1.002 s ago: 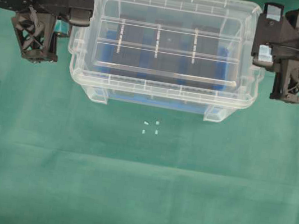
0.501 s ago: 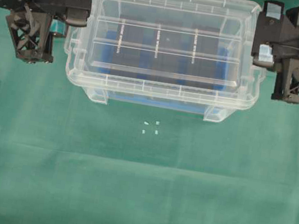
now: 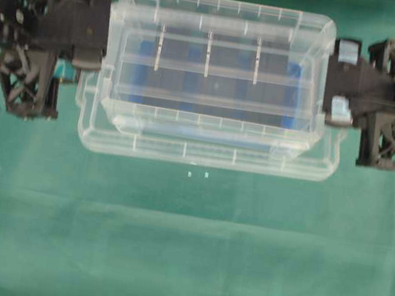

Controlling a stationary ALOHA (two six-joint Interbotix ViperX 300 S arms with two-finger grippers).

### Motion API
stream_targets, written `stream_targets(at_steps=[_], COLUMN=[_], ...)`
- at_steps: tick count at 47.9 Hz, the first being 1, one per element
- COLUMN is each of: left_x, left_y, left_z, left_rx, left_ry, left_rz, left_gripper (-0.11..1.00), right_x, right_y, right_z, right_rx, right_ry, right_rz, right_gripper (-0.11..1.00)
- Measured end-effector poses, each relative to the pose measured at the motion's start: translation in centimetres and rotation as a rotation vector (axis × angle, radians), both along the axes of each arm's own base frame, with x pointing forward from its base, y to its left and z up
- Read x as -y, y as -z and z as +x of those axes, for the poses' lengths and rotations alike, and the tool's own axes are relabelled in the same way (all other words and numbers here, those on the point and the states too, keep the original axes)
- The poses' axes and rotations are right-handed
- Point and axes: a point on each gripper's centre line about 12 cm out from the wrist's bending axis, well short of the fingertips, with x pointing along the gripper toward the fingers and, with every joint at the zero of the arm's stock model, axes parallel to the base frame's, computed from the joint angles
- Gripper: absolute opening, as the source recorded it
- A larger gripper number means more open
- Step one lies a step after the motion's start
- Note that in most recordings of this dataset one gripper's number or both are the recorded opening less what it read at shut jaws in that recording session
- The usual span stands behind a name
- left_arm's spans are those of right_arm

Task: Clamp the lid of the box with both arms, then lift and open it.
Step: 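Lift the clear lid with both grippers and pull it toward the front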

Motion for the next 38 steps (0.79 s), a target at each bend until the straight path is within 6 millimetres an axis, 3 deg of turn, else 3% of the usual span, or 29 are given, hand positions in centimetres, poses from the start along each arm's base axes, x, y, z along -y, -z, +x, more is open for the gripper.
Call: stream_targets(at_steps=[26,38], left_x=[7.2,10.1], left_y=[0.5,1.9], left_z=[0.2,0.4], left_rx=[-0.02,-0.076], left_ry=[0.066,0.089], left_rz=[-0.1,-0.127], left_gripper=[0.01,0.01], right_x=[-7.4,-10.2], right_y=[0.0,0.2], right_z=[0.3,0.9], right_rx=[-0.044,-0.062], right_ry=[-0.024,-0.038], right_rz=[-0.017,-0.022], right_gripper=[0.0,0.0])
